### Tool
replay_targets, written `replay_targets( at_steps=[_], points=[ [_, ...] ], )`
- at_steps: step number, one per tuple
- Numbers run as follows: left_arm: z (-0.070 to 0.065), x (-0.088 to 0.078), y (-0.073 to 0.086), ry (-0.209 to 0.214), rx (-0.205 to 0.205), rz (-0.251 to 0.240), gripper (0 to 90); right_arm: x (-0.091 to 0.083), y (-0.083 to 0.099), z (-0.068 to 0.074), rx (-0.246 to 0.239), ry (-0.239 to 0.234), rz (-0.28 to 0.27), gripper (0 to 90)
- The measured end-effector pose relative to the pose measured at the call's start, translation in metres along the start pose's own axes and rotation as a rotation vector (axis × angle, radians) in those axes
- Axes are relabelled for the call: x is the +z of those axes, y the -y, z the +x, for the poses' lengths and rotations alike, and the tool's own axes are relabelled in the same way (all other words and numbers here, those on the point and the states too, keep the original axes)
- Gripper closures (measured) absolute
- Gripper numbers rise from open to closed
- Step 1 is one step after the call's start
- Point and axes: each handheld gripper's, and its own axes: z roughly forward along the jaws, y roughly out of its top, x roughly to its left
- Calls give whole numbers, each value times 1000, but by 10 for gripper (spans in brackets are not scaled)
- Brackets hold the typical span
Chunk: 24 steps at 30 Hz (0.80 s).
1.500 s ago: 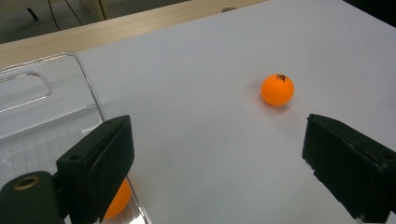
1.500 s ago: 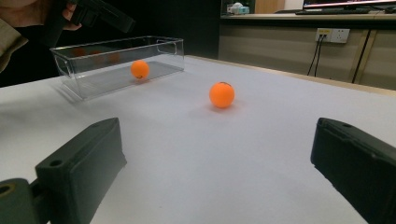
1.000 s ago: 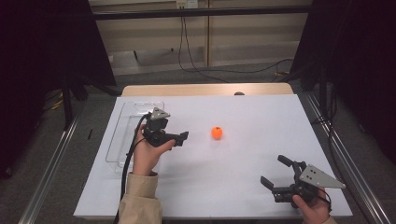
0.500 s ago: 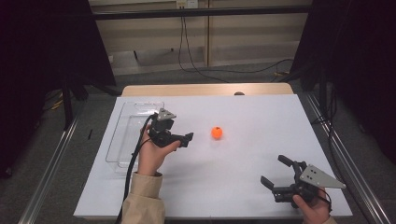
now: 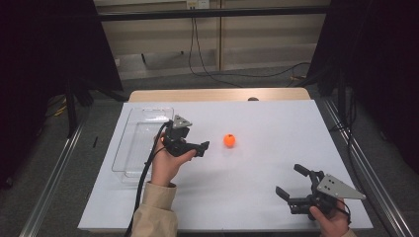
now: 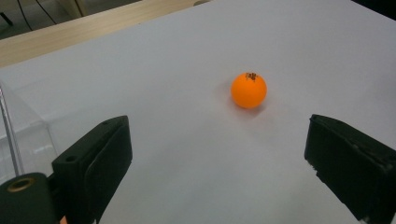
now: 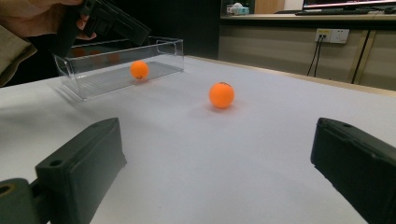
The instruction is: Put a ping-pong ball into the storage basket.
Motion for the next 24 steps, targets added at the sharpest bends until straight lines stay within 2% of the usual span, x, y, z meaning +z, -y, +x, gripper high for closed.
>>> replay_targets(
  at_steps=[12, 22, 24],
  points=[
    [-5, 8, 0, -5, 3, -3, 75, 0, 0, 0, 0, 1, 0, 20],
    [-10, 17, 1, 8, 4, 4, 75, 0, 0, 0, 1, 2, 0, 20],
    [-10, 19, 1, 6, 15, 10, 75, -1, 0, 0, 1, 1, 0, 20]
  ],
)
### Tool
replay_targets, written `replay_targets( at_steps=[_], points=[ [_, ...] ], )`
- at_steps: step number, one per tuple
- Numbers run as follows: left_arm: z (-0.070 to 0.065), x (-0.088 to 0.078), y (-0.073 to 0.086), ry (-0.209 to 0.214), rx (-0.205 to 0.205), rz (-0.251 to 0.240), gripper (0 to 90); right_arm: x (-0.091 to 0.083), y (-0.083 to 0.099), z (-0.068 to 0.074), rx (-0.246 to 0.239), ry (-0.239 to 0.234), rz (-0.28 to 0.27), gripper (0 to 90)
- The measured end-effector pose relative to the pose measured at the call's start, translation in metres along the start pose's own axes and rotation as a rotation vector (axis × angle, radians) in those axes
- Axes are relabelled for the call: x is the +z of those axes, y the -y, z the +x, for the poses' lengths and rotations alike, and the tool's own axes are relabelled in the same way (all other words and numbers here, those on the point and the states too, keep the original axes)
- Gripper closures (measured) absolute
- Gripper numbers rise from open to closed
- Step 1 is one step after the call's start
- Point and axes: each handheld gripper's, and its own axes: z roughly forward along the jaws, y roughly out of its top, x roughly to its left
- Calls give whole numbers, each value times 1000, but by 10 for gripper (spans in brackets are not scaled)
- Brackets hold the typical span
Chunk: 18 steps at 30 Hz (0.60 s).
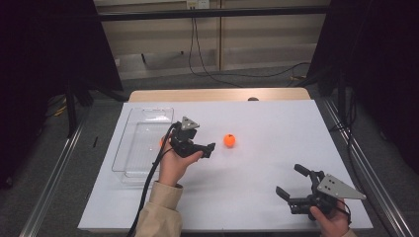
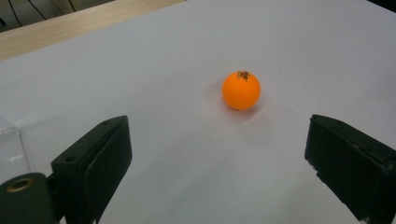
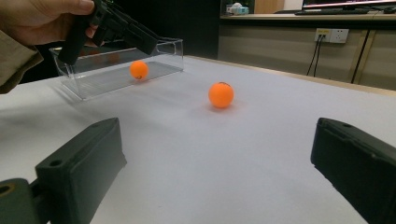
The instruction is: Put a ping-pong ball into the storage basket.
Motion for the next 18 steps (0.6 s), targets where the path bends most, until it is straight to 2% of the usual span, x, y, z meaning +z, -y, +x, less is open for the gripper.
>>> replay_targets(
  at_steps=[4, 18],
  points=[
    [-2, 4, 0, -1, -1, -11, 75, 0, 0, 0, -1, 0, 0, 20],
    [-8, 13, 1, 18, -8, -4, 74, 0, 0, 0, 0, 0, 2, 20]
  ],
)
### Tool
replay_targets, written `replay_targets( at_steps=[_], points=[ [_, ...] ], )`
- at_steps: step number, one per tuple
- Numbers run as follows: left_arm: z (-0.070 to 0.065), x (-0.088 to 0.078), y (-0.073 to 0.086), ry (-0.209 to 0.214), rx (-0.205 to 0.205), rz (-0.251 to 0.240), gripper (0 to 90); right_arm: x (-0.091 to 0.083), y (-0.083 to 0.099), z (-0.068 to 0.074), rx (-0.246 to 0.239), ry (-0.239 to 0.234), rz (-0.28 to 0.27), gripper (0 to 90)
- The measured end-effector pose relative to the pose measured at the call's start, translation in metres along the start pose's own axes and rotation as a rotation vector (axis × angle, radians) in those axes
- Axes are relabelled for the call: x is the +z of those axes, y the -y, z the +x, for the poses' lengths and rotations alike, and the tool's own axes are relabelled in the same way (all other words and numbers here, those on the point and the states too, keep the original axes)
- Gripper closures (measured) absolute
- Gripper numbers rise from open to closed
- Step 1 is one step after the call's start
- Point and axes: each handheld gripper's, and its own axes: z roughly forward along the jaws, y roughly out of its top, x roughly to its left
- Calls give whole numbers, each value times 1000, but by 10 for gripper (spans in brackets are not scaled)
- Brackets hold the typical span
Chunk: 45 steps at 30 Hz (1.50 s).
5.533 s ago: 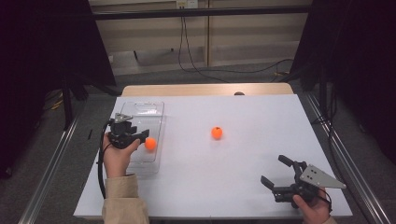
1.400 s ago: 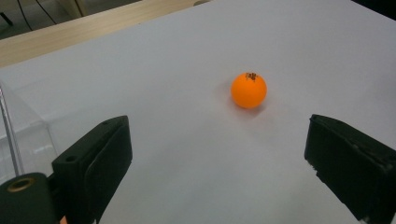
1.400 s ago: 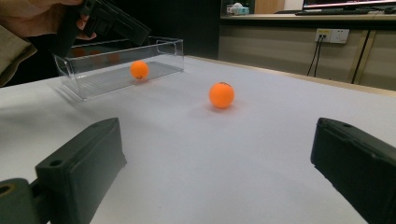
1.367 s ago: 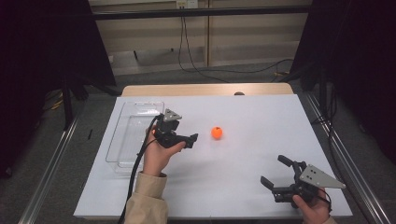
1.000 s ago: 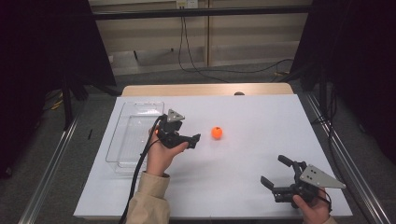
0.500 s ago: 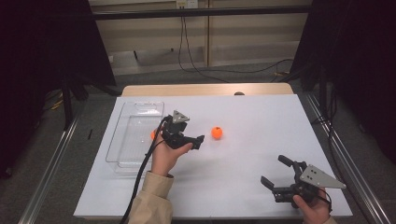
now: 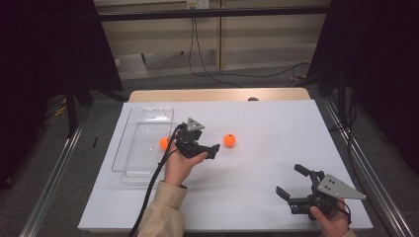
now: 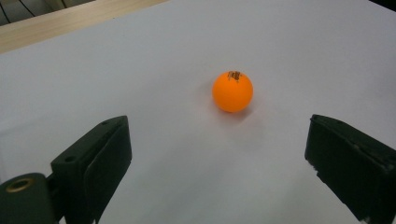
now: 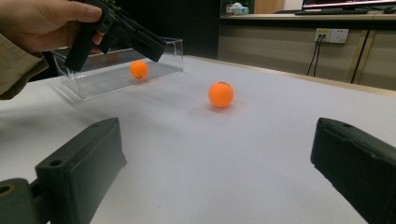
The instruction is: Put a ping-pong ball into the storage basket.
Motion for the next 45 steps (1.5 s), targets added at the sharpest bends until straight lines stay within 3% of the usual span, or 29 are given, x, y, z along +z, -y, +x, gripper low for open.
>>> replay_targets(
  at_steps=[15, 45],
  points=[
    [-5, 7, -1, 11, 9, -26, 74, 0, 0, 0, -1, -2, 0, 20],
    [-12, 26, 1, 36, 14, -12, 74, -1, 0, -1, 3, 2, 0, 20]
  ],
)
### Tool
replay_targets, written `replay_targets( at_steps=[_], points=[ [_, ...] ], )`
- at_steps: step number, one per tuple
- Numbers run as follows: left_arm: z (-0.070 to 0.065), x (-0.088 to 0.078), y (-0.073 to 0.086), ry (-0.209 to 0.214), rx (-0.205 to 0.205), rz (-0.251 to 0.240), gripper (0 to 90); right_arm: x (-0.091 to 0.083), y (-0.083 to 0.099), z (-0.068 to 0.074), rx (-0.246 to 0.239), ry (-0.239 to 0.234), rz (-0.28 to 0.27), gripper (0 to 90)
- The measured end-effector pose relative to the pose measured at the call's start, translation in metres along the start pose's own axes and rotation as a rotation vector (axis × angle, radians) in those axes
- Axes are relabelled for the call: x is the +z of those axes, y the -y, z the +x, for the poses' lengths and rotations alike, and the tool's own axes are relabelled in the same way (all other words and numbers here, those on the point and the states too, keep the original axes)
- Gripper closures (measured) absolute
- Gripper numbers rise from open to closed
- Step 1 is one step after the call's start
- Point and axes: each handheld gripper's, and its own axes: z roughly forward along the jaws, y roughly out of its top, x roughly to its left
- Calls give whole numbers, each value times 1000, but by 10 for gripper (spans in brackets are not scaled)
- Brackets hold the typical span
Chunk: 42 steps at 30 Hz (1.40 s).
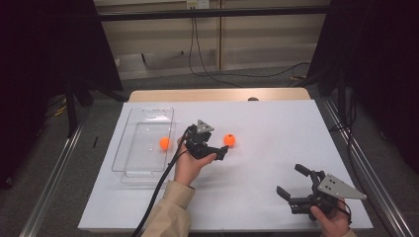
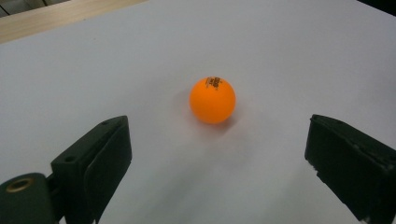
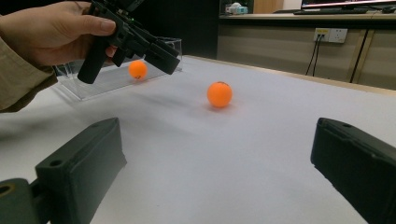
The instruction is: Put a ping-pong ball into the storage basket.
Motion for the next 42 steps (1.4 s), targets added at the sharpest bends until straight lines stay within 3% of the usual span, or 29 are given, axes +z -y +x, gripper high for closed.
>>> replay_targets(
  at_steps=[23, 42],
  points=[
    [-8, 14, -1, 14, 11, 5, 74, 0, 0, -1, -4, 2, 3, 20],
    [-11, 26, -1, -3, 17, 3, 74, -1, 0, -1, 4, 2, -2, 20]
  ],
)
